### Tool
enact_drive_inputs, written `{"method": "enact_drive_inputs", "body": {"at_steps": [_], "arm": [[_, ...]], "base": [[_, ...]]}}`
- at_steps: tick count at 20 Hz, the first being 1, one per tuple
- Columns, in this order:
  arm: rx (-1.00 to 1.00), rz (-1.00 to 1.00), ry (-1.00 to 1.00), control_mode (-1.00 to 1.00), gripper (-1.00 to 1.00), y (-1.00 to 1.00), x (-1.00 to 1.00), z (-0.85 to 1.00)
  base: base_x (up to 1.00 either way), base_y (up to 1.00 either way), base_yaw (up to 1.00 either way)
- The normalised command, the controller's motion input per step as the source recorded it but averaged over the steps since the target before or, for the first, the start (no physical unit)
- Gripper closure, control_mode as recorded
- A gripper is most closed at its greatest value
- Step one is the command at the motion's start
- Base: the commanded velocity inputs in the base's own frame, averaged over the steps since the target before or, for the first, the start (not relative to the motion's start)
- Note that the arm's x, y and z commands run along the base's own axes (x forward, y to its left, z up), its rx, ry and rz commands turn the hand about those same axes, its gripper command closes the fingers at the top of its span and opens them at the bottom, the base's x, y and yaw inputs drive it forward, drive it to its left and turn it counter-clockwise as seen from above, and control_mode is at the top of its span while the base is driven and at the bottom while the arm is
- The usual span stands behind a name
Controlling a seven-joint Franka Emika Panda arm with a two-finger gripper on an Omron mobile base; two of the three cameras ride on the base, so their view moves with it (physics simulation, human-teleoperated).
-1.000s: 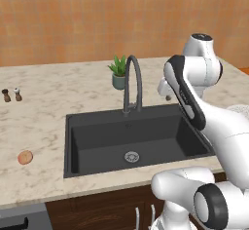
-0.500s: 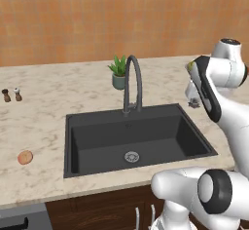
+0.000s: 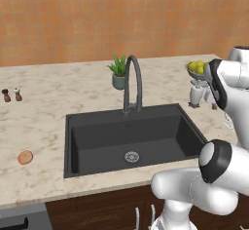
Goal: Put the colander in the sink, put the peach in the colander, and turn on the sink faucet and pour water over the colander.
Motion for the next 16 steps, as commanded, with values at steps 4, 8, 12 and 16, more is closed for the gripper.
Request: {"method": "enact_drive_inputs", "body": {"at_steps": [4,8,12,16], "arm": [[0.00,-0.09,0.15,-1.00,-1.00,-0.70,0.20,-0.28],[0.00,-0.14,0.17,-1.00,-1.00,-0.48,0.42,-0.28],[0.00,-0.12,0.08,-1.00,-1.00,-0.35,0.48,-0.22],[0.00,-0.07,0.00,-1.00,-1.00,-0.32,0.45,-0.20]], "base": [[0.00,0.00,0.00],[0.00,0.00,0.00],[0.00,0.00,0.00],[0.00,0.00,0.00]]}}
